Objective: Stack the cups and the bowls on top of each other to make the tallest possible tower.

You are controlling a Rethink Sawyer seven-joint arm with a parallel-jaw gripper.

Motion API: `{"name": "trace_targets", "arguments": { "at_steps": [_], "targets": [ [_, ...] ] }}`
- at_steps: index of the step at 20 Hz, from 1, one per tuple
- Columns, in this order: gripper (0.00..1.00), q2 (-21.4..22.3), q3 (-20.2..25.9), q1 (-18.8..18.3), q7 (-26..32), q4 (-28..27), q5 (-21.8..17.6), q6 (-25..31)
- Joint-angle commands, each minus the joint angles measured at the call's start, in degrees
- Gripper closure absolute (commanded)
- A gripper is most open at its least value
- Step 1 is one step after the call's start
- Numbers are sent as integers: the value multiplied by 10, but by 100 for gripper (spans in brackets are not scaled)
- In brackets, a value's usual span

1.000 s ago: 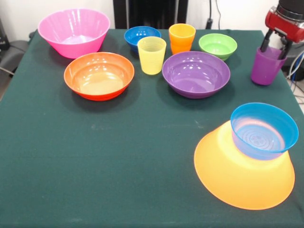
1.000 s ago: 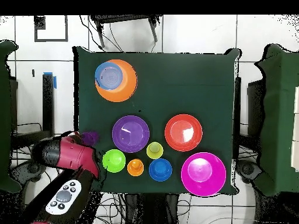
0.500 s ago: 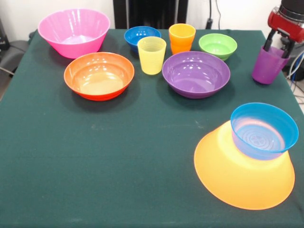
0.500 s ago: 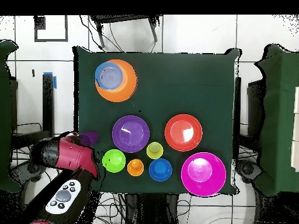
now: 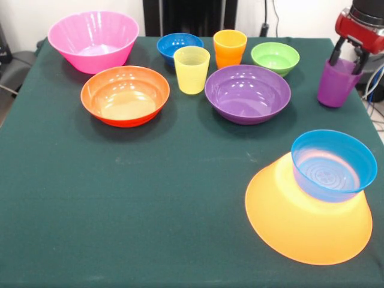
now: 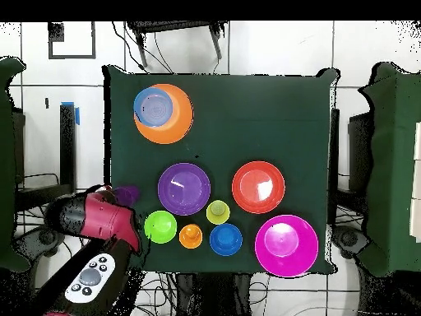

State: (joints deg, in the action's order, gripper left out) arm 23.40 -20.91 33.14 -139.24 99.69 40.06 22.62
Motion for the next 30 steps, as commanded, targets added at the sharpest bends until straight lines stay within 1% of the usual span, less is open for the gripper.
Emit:
{"name": "trace_targets", "arguments": {
  "at_steps": [1, 7, 11, 18, 26, 30],
  "targets": [
    [0, -28, 10, -14, -62, -26, -43, 6],
    [0, -24, -8, -19, -49, -35, -63, 30],
    [0, -14, 5, -30, -44, -34, -68, 41],
    [0, -8, 21, -39, -45, -52, -70, 62],
    [0, -6, 25, -39, -50, -64, -71, 78],
    [0, -8, 28, -39, -52, -60, -67, 66]
  ]
}}
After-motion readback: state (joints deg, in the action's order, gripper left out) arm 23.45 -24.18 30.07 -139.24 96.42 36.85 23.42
